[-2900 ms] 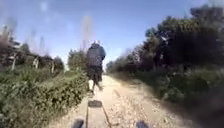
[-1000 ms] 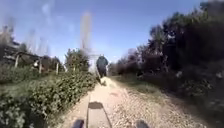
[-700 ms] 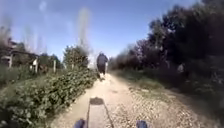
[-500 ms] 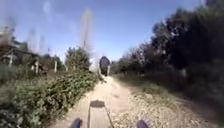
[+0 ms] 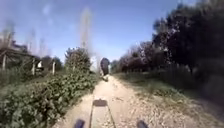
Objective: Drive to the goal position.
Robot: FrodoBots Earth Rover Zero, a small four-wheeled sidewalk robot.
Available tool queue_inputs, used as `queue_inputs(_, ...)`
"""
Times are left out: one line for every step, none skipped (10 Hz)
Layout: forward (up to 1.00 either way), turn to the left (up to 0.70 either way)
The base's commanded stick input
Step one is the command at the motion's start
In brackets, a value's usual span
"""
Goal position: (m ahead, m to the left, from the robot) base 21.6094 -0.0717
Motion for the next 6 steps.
queue_inputs(0.70,0.00)
queue_inputs(0.70,0.00)
queue_inputs(0.70,0.00)
queue_inputs(0.70,0.00)
queue_inputs(0.70,0.00)
queue_inputs(0.70,0.00)
